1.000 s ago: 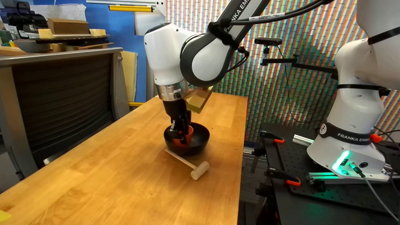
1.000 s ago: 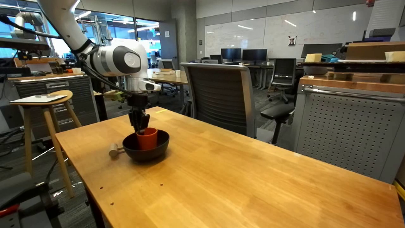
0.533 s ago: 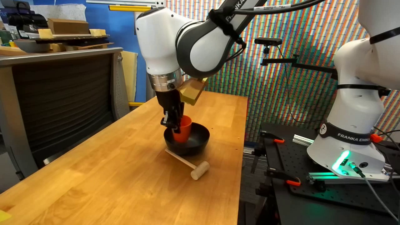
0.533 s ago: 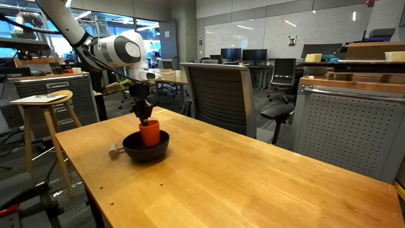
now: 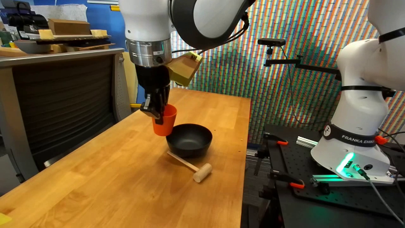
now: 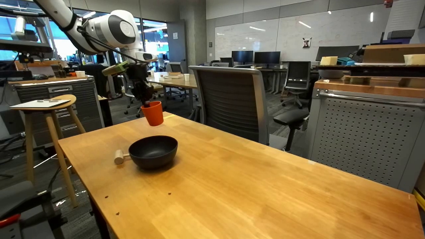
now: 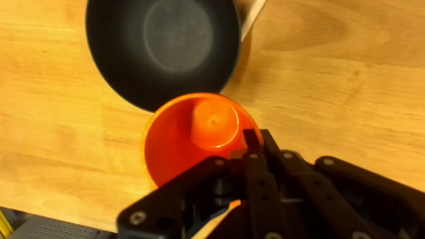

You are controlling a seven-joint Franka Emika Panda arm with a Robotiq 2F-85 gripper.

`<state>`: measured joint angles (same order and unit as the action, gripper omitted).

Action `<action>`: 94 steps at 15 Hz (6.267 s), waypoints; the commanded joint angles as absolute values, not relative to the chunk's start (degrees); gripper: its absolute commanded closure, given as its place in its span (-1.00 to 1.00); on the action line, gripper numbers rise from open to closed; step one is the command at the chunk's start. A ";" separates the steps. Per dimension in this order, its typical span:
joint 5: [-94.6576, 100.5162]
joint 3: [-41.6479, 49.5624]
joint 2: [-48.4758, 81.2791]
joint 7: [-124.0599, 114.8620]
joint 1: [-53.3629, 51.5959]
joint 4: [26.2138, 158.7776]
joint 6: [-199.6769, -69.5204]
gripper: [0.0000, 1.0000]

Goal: Put the cup in the bowl then remove it out of the bowl then put it in the bowl

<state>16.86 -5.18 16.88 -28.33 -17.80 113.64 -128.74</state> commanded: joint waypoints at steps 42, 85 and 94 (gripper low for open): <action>7.66 -11.12 33.21 -12.07 -21.95 104.25 -127.90 0.47; 2.64 -4.57 23.10 -16.48 -11.39 114.63 -128.20 -0.34; 3.10 -7.60 15.88 -11.46 -12.25 112.10 -124.27 -1.00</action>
